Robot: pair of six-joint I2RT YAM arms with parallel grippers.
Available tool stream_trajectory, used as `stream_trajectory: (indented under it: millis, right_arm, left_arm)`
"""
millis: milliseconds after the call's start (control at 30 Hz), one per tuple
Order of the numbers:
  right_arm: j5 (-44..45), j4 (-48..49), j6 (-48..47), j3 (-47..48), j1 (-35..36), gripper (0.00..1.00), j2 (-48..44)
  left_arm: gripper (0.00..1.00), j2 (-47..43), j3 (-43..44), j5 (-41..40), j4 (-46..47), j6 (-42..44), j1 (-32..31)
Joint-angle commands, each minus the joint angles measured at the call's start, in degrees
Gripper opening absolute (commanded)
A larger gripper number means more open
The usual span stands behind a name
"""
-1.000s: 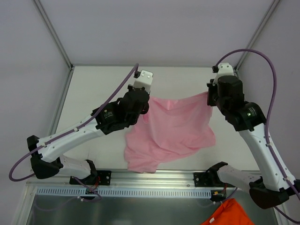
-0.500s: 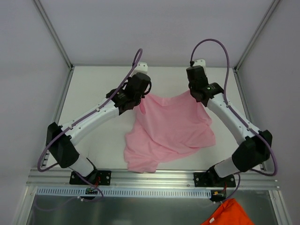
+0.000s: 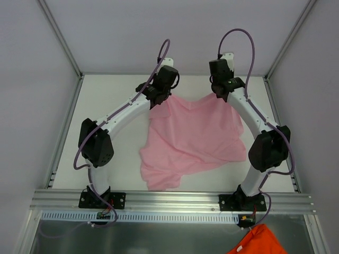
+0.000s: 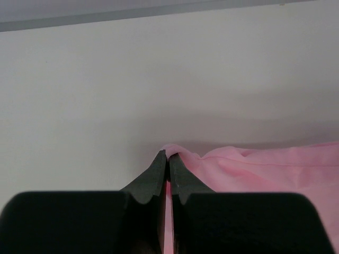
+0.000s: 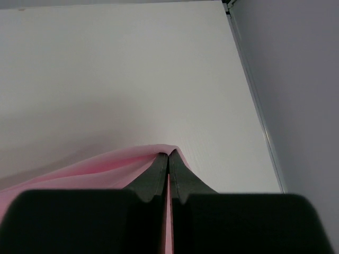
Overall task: Fold and stack the t-shirts
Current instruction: Flatten out the tshirt
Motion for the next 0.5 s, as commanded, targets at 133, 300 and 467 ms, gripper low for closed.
stream_trajectory:
  millis: [133, 300, 467]
  right_arm:
    - [8.22, 2.45, -0.01, 1.05, -2.7, 0.01, -0.4]
    - [10.86, 3.94, -0.71, 0.7, -3.93, 0.01, -0.49]
    - [12.88, 4.12, 0.25, 2.1, -5.6, 0.01, 1.18]
  left_arm:
    - [0.0, 8.54, 13.76, 0.82, -1.67, 0.11, 1.87]
    - [0.0, 14.43, 23.15, 0.82, -4.65, 0.46, 3.45]
    - [0.0, 16.11, 24.76, 0.56, -5.45, -0.67, 5.03]
